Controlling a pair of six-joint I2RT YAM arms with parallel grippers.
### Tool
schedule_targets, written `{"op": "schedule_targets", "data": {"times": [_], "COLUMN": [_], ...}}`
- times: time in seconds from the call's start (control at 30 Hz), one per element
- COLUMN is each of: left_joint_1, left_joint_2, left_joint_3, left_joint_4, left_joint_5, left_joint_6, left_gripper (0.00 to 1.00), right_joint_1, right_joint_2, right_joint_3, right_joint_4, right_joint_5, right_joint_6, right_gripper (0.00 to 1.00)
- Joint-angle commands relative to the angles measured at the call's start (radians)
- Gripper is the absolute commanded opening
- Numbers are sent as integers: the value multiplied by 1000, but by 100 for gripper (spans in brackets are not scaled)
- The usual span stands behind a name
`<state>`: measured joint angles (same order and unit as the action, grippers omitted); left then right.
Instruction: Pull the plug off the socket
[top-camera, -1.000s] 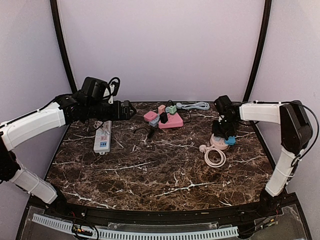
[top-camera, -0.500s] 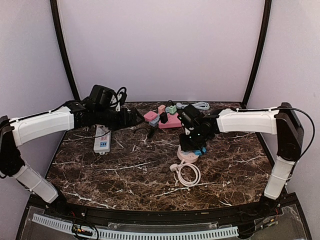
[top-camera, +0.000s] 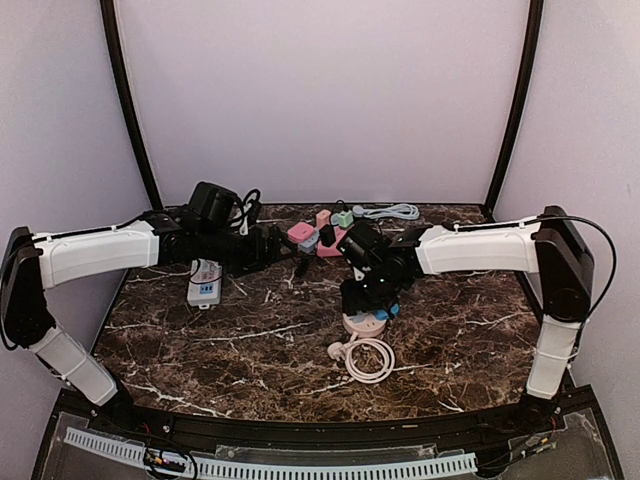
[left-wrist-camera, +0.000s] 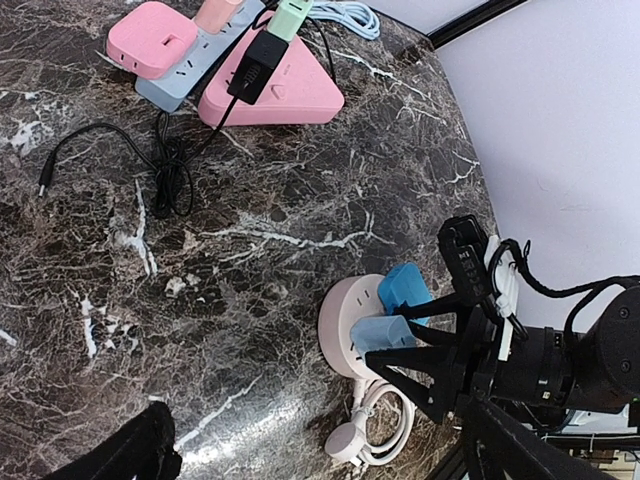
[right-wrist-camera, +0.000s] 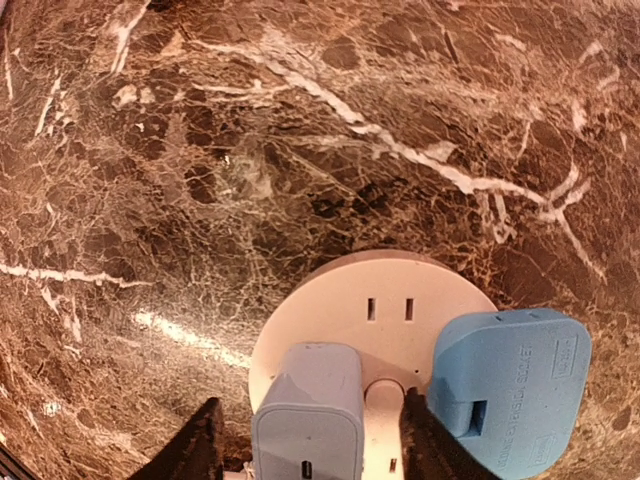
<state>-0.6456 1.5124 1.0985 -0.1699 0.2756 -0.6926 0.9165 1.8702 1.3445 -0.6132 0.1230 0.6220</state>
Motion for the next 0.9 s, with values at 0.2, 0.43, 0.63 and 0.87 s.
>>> {"op": "schedule_targets", "data": {"times": [0.2, 0.43, 0.63, 0.87], "left_joint_1": [-28, -76, -130, -169], "left_joint_2": [39, 132, 253, 387], "left_joint_3": [4, 60, 136, 202], "left_joint_4": [42, 108, 180, 304], "left_joint_5": [46, 115, 185, 279], "left_joint_6": [-21, -59, -108, -177], "left_gripper": [97, 80, 50, 26], "right_joint_1": [-65, -241, -401, -485], "right_joint_2": [-190, -356, -392, -329], "right_joint_3": [-92, -300, -449, -538], "right_joint_4": [111, 282, 446, 639], "right_joint_5": [-70, -285, -531, -704], "right_joint_6": [-62, -123, -139, -80], "right_gripper": [70, 72, 71, 68]}}
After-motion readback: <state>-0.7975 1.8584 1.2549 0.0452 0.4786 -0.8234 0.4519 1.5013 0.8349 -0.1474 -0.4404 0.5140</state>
